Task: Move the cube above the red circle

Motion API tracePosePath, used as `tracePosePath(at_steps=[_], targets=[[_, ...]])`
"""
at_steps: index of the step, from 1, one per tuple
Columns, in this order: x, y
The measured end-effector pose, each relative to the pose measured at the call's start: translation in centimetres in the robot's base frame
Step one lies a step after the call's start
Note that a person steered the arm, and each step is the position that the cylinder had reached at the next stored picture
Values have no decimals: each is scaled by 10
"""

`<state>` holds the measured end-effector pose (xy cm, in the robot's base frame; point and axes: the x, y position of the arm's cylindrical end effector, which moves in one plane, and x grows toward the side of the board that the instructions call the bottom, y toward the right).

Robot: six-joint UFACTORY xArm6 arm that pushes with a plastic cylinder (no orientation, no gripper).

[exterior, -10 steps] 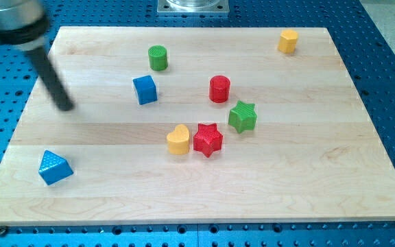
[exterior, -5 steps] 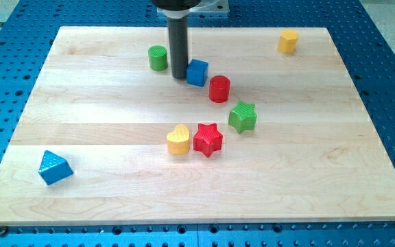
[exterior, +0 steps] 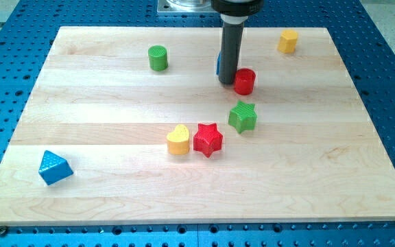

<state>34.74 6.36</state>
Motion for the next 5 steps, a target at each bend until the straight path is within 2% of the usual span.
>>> tracePosePath(at_steps=[1, 2, 3, 5], targets=[[5, -11], [11, -73], [6, -67], [-19, 3]])
